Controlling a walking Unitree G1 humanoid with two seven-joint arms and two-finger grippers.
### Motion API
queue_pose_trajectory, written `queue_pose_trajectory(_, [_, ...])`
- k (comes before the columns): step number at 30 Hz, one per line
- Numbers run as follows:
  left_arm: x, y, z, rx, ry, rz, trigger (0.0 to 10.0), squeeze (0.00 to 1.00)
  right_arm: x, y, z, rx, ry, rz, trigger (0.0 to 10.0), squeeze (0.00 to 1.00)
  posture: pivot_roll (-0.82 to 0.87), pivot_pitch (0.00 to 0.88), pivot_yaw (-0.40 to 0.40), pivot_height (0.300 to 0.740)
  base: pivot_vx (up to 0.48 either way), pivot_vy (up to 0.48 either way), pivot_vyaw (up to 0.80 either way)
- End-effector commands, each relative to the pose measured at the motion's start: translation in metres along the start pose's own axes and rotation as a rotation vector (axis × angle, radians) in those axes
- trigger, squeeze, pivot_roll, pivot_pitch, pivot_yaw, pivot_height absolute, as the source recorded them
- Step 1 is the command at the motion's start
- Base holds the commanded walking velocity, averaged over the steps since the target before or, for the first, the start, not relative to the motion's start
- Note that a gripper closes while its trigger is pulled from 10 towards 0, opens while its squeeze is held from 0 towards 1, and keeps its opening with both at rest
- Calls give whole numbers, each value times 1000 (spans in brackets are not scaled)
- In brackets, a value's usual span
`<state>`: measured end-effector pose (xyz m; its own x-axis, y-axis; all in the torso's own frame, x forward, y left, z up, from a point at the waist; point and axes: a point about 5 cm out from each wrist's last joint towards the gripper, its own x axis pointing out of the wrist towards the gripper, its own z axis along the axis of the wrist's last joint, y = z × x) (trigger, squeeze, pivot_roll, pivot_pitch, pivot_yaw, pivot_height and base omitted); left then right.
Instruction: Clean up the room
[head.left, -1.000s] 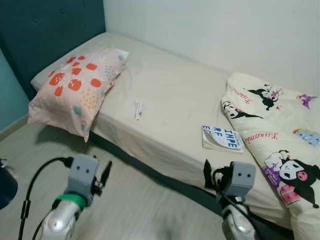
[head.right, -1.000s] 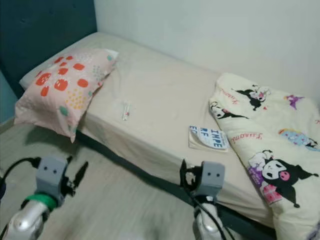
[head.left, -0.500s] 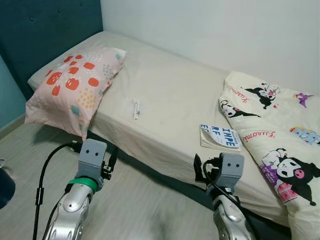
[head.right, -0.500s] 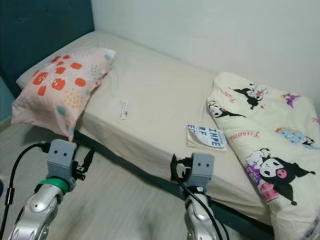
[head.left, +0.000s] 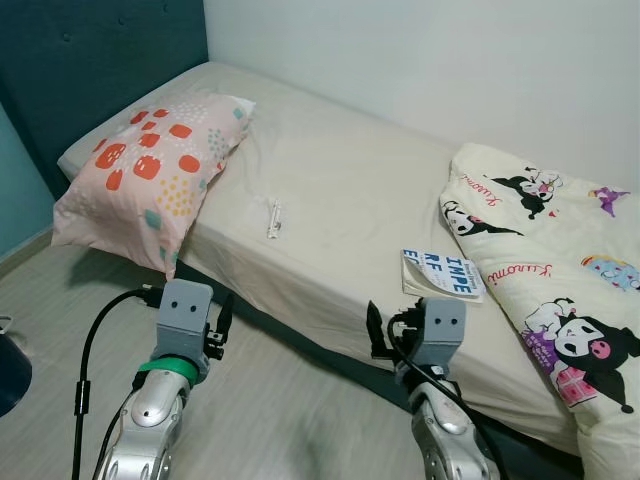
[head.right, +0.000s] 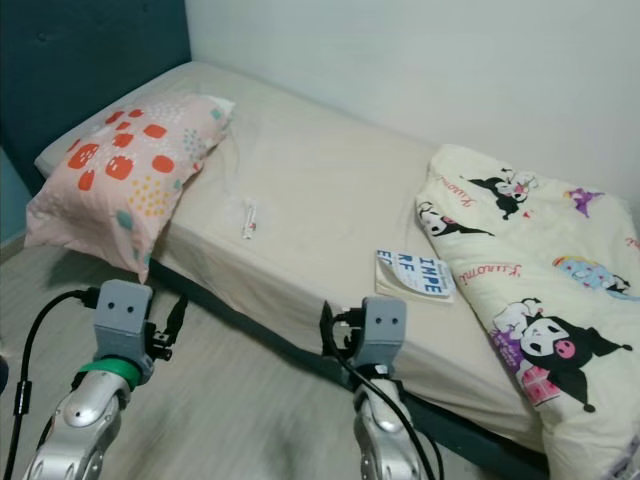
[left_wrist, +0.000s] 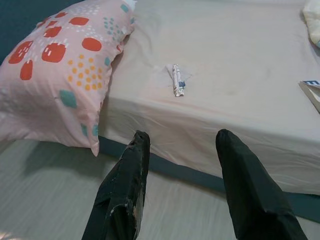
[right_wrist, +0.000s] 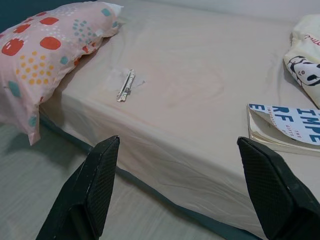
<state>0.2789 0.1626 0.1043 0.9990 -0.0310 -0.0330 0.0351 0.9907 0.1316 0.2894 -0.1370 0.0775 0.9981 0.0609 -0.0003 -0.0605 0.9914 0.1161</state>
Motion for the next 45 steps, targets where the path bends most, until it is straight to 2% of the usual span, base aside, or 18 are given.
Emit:
queue_pose_trajectory(1, [-1,-2,-1,2,-4,18,10000,0,-1,-1,-2,8,18,-1,10000,0,49,30,-30,740,424,0,0])
queue_pose_trajectory(45, [-1,-2,-1,32,-7,33,10000,0,-1,-1,-7,10,44,-8,10000,0,53,46,-30,740,385,0,0])
